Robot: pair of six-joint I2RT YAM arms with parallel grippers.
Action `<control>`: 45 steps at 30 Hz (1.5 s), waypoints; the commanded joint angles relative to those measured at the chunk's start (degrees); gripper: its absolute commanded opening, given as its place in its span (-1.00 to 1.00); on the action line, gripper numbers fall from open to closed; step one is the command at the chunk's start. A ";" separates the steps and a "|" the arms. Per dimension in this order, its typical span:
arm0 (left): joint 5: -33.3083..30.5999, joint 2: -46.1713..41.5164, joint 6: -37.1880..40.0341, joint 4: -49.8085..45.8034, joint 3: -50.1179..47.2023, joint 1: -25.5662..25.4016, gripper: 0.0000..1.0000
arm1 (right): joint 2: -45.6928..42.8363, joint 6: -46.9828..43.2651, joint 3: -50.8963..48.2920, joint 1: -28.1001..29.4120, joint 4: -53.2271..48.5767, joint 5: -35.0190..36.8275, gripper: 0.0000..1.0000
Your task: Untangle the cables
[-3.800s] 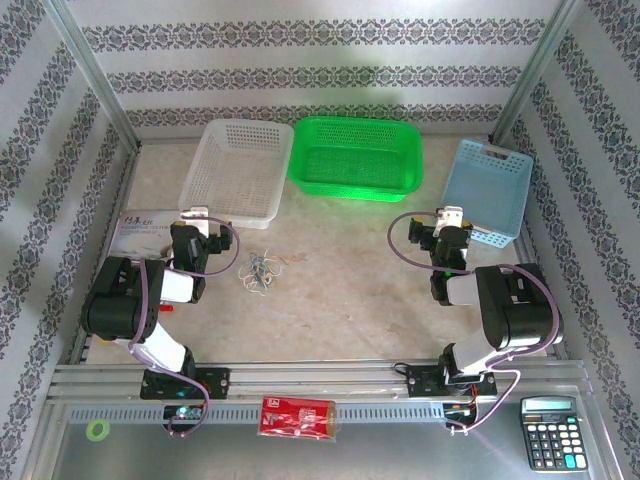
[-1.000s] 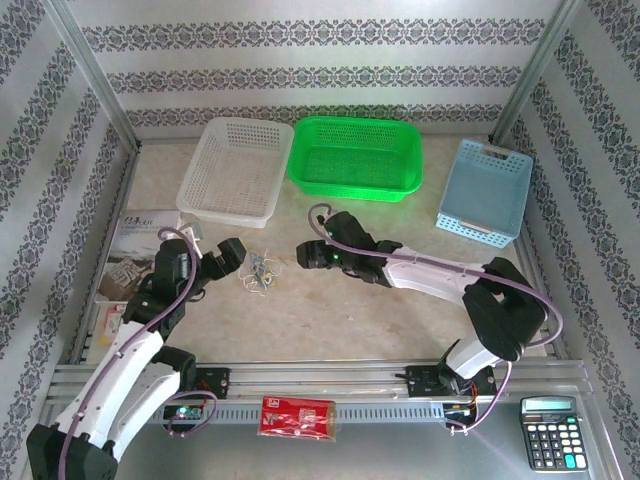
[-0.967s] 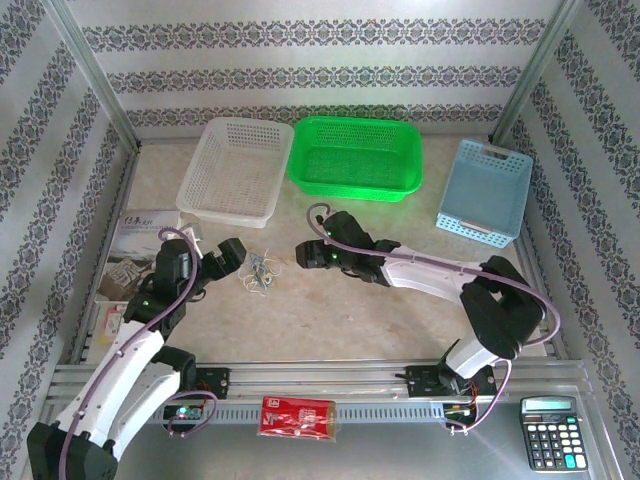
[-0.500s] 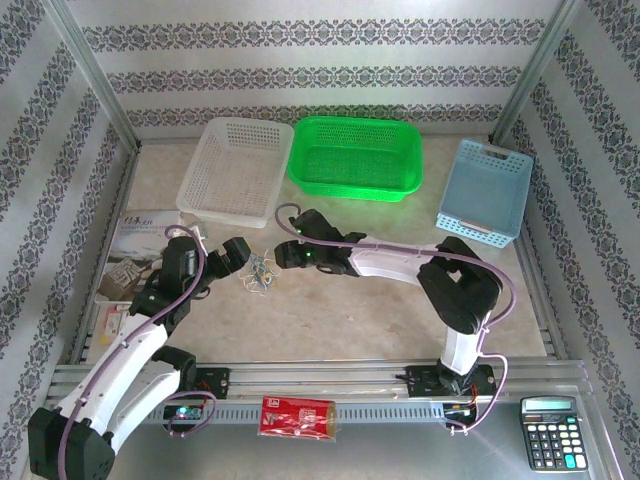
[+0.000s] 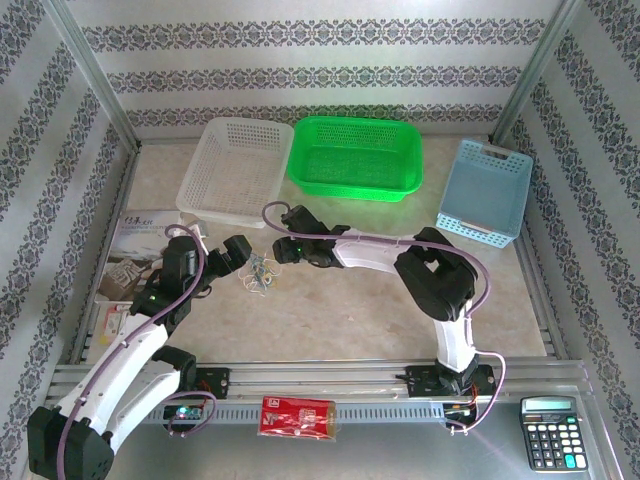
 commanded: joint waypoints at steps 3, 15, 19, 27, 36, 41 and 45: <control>-0.32 -0.06 -1.18 2.43 0.14 -0.95 1.00 | 2.63 -1.44 2.89 0.27 -1.88 1.78 -0.22; -0.04 0.75 -1.16 3.79 0.16 -1.61 1.00 | -10.50 -4.27 -5.06 -2.14 -2.21 2.74 -1.00; 1.00 1.39 0.11 6.91 -0.14 -2.20 1.00 | -19.98 -5.71 -9.03 -3.73 -3.15 3.89 -1.00; 3.34 5.71 4.19 12.65 1.96 -7.30 1.00 | -33.66 -7.24 -11.15 -6.71 -6.79 3.28 -1.00; -0.16 15.71 11.85 16.22 7.14 -17.18 1.00 | -39.44 -6.82 -9.93 -8.64 -8.37 -1.39 -1.00; -2.68 21.70 15.90 19.24 10.22 -21.44 1.00 | -40.82 -6.12 -9.75 -9.13 -8.65 -2.51 -1.00; -4.00 27.26 20.59 23.10 11.68 -24.30 1.00 | -41.27 -5.89 -9.93 -9.18 -8.78 -2.80 -1.00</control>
